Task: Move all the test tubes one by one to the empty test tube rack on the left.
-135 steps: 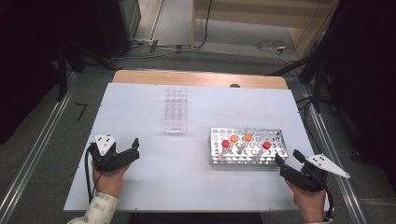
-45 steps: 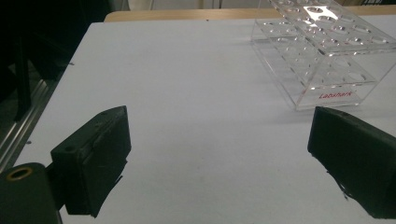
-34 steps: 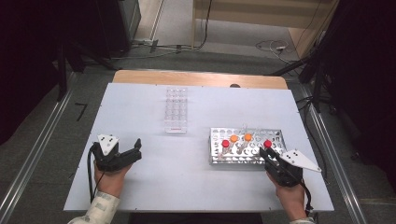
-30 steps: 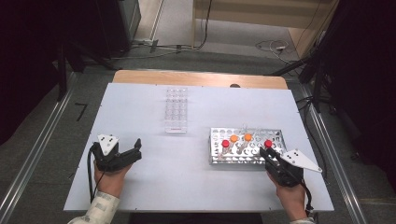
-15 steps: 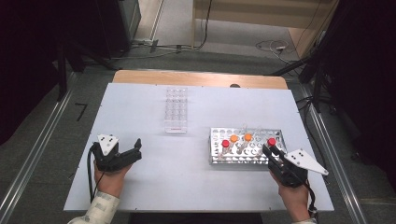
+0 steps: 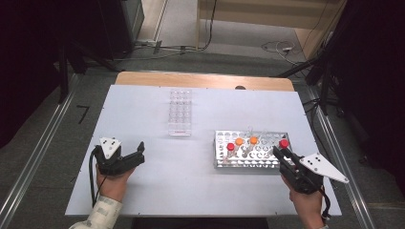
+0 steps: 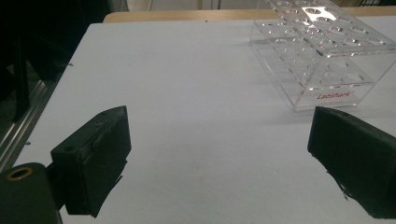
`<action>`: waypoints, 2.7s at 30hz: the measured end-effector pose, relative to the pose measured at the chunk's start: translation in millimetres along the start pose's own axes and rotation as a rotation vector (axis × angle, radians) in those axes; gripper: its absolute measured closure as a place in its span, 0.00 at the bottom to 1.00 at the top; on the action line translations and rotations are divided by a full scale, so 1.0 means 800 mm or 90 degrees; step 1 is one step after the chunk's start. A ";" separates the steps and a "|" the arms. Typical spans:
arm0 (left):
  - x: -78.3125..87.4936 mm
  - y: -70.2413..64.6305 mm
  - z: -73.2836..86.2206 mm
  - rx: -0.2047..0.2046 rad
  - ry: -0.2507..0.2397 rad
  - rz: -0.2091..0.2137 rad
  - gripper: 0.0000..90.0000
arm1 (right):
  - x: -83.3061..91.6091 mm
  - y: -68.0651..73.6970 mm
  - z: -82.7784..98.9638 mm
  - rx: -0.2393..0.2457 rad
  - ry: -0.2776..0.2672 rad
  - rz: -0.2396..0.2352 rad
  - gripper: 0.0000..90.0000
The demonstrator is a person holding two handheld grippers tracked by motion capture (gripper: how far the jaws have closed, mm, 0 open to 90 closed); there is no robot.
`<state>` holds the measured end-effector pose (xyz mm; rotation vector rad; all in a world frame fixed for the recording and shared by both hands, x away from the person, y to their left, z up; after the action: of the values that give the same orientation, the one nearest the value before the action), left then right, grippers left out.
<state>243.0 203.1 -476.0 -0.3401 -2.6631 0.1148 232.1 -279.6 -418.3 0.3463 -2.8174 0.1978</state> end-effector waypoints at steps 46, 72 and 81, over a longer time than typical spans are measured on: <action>-0.009 -0.021 -0.004 -0.037 0.008 0.022 0.07 | -0.026 0.141 0.013 0.083 0.053 -0.213 0.80; -0.005 -0.082 -0.030 -0.062 -0.015 0.179 0.10 | -0.085 0.210 0.012 0.128 0.077 -0.246 0.80; -0.001 -0.106 -0.037 -0.088 -0.018 0.225 0.15 | -0.100 0.221 0.008 0.127 0.082 -0.248 0.80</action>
<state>238.1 122.0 -438.3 -0.8587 -2.6172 0.0446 259.5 -93.3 -466.6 0.8813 -2.5465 0.3982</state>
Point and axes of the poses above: each handheld gripper's, and its own axes: x roughly backward along the jaws, z roughly out of its underside, y roughly to its left, the point moved 1 cm from there along -x, roughly forward along the jaws, and after that the axes turned 12 degrees about z, right-handed, at the moved point
